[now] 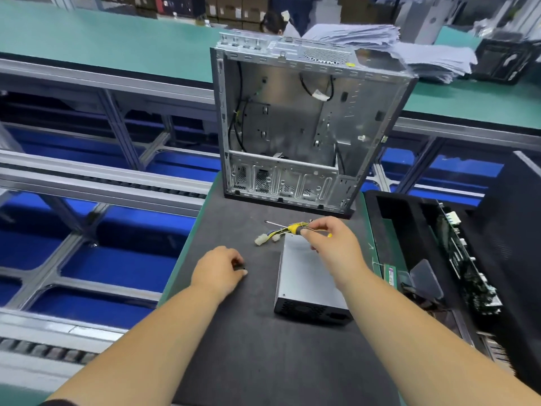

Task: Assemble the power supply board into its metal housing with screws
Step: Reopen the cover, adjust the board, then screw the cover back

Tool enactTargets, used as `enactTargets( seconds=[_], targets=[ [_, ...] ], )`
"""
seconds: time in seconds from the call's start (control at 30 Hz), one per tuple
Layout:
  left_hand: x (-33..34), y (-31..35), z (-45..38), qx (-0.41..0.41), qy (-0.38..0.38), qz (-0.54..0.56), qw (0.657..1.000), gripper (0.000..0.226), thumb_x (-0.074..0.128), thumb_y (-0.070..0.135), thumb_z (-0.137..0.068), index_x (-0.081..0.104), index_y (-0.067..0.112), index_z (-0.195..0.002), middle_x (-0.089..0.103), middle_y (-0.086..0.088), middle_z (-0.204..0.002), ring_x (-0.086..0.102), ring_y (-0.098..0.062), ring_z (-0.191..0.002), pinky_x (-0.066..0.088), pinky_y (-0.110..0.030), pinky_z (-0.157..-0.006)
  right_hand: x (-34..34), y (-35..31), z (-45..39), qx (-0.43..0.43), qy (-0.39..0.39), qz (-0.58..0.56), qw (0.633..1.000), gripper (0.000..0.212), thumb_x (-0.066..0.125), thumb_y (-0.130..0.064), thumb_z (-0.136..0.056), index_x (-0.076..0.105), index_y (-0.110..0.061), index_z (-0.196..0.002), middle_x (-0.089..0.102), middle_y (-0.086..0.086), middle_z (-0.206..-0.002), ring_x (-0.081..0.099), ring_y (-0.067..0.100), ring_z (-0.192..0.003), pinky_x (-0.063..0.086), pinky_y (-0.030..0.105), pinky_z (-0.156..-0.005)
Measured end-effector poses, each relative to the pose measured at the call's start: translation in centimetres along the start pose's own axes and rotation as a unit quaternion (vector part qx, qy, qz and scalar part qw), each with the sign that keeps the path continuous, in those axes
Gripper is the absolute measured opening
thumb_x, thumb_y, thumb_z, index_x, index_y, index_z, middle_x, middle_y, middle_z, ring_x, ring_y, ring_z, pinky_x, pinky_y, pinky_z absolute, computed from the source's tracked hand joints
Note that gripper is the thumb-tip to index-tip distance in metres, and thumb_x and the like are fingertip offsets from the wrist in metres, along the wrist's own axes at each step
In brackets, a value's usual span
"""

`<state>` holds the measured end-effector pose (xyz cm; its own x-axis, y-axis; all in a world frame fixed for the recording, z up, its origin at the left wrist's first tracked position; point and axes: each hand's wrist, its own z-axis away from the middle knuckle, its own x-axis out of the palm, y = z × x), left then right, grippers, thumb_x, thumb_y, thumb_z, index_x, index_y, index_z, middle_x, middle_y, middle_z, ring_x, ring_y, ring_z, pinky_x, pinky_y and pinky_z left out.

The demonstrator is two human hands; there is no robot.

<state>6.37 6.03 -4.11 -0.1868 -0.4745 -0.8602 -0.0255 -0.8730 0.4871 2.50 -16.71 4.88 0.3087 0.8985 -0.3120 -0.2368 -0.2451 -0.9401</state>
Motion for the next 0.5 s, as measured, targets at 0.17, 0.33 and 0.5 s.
enactTargets(
  seconds=[0.17, 0.33, 0.5],
  targets=[
    [0.9, 0.1, -0.9, 0.021, -0.006, -0.006, 1.0, 0.018, 0.072, 0.032, -0.084, 0.058, 0.033, -0.073, 0.053, 0.01, -0.09, 0.058, -0.016, -0.089, 0.045, -0.029, -0.074, 0.0, -0.9, 0.1, -0.013, 0.009, -0.052, 0.999, 0.008, 0.074, -0.014, -0.081, 0.068, -0.018, -0.084, 0.074, 0.001, -0.078, 0.066, 0.011, -0.069, 0.054, 0.034, -0.073],
    [-0.8, 0.6, -1.5, 0.012, -0.003, 0.224, 0.975, 0.016, 0.071, 0.016, -0.086, 0.065, 0.025, -0.074, 0.064, 0.006, -0.075, 0.054, 0.0, -0.063, 0.041, -0.012, -0.062, 0.3, -2.4, 0.1, -0.052, 0.002, -0.082, 0.995, 0.009, 0.066, -0.014, -0.091, 0.063, -0.006, -0.089, 0.075, 0.004, -0.079, 0.072, 0.02, -0.078, 0.055, 0.028, -0.071],
    [-5.9, 2.9, -1.3, 0.0, -0.06, 0.527, 0.848, 0.014, 0.059, -0.003, -0.092, 0.063, 0.009, -0.088, 0.073, -0.005, -0.079, 0.068, -0.011, -0.071, 0.054, -0.019, -0.064, 0.4, -5.3, 0.4, -0.1, -0.013, -0.128, 0.987, 0.013, 0.059, -0.019, -0.096, 0.059, -0.007, -0.093, 0.075, 0.001, -0.084, 0.072, 0.012, -0.08, 0.052, 0.015, -0.063]
  ],
)
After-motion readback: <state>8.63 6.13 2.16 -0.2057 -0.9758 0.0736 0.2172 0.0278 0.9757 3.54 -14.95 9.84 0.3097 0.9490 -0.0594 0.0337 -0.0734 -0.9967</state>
